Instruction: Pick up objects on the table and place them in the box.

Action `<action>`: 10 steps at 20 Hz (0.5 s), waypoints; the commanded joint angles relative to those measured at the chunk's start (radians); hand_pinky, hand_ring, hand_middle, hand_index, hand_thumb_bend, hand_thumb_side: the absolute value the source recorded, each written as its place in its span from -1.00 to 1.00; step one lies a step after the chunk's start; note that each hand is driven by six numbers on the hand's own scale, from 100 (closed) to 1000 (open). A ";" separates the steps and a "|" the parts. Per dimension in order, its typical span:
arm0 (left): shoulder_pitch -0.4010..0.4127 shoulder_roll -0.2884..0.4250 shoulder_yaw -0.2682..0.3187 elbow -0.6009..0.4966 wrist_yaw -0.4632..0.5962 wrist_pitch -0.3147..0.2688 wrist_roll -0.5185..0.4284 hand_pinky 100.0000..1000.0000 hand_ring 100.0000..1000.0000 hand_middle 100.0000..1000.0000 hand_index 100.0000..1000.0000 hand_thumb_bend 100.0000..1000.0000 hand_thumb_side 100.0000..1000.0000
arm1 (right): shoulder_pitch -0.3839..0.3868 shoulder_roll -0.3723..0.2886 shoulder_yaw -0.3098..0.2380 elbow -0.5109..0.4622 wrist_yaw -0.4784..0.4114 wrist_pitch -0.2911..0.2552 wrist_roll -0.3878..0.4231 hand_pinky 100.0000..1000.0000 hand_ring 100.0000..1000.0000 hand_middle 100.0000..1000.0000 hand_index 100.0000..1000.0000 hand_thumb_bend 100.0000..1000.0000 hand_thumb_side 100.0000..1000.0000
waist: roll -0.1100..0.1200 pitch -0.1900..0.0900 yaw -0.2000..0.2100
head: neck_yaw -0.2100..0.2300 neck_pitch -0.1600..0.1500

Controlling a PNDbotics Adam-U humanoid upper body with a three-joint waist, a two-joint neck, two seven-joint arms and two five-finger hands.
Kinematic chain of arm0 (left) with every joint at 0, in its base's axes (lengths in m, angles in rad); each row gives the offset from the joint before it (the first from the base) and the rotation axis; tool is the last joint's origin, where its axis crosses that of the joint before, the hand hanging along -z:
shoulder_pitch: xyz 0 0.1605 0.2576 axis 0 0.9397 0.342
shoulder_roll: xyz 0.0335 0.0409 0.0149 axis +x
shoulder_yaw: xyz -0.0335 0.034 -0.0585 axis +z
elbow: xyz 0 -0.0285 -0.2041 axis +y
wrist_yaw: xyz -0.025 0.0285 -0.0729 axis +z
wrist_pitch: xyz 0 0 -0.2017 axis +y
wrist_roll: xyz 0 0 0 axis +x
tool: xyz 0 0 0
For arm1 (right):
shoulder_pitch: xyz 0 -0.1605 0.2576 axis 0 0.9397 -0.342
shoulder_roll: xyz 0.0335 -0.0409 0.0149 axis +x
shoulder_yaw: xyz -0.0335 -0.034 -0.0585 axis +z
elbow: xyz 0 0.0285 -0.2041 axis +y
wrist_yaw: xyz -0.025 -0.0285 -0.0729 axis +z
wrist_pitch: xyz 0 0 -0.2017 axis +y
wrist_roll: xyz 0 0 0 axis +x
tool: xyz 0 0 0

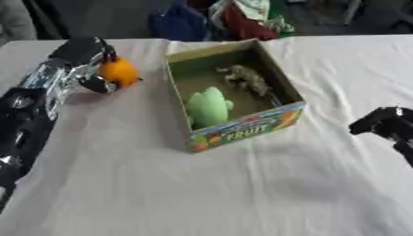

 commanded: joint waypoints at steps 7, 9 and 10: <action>-0.012 0.023 0.010 -0.046 0.062 0.015 0.086 -0.09 -0.37 -0.45 -0.11 -1.00 -0.88 | -0.006 -0.015 -0.008 -0.009 0.004 -0.003 -0.003 0.39 0.38 0.13 0.40 -1.00 0.23 | -0.004 -0.017 0.000 | 0.000 -0.009; -0.017 0.030 0.000 -0.082 0.087 0.005 0.081 -0.09 -0.37 -0.46 -0.11 -1.00 -0.88 | -0.006 -0.015 -0.007 -0.009 0.003 -0.003 -0.002 0.39 0.39 0.13 0.40 -1.00 0.23 | -0.003 -0.018 0.001 | 0.000 -0.009; -0.022 0.032 -0.006 -0.105 0.100 0.000 0.077 -0.09 -0.37 -0.46 -0.11 -1.00 -0.89 | -0.006 -0.015 -0.007 -0.008 0.003 -0.002 -0.001 0.39 0.39 0.13 0.40 -1.00 0.23 | -0.002 -0.019 0.002 | 0.001 -0.009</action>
